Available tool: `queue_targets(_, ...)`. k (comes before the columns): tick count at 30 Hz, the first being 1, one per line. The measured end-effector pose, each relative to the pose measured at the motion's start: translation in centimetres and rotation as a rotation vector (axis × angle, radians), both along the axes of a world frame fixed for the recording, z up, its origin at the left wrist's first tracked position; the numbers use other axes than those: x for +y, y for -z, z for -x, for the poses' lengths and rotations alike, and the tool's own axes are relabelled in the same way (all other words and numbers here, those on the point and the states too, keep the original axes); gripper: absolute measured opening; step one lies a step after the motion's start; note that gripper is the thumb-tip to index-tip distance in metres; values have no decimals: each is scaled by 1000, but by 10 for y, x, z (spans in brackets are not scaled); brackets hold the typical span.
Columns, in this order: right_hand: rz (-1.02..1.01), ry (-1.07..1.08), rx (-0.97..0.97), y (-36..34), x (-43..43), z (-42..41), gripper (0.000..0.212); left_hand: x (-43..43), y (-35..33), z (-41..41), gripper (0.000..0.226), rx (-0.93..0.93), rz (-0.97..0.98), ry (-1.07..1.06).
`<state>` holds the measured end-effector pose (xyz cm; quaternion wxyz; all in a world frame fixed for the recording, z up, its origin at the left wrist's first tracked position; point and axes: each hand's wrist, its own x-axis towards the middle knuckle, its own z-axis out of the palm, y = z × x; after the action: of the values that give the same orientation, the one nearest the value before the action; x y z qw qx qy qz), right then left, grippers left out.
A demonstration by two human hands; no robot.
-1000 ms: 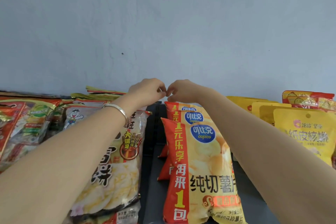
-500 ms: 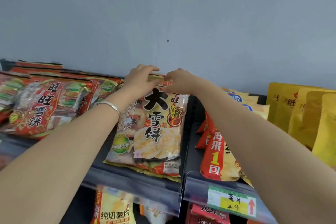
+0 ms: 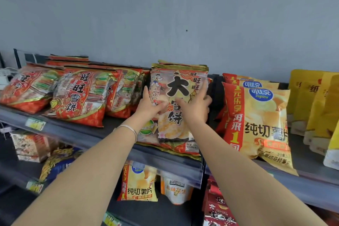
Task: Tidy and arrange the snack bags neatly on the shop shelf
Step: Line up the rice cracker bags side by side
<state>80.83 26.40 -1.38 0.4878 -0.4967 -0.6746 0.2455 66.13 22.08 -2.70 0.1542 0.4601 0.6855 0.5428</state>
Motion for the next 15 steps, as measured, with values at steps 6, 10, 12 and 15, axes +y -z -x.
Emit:
queue_targets(6,-113,101,50,-4,-12,37,102,-1,-5,35,85,-60,-158,48)
queue_targets(10,-137,163,-40,14,-16,69,96,-7,3,67,86,-112,-123,95)
queue_targets(12,-145,246,-108,22,-17,76,90,-8,6,72,80,-118,-132,133)
queue_targets(15,-157,332,-114,21,-15,74,76,-7,8,74,71,-239,-139,234)
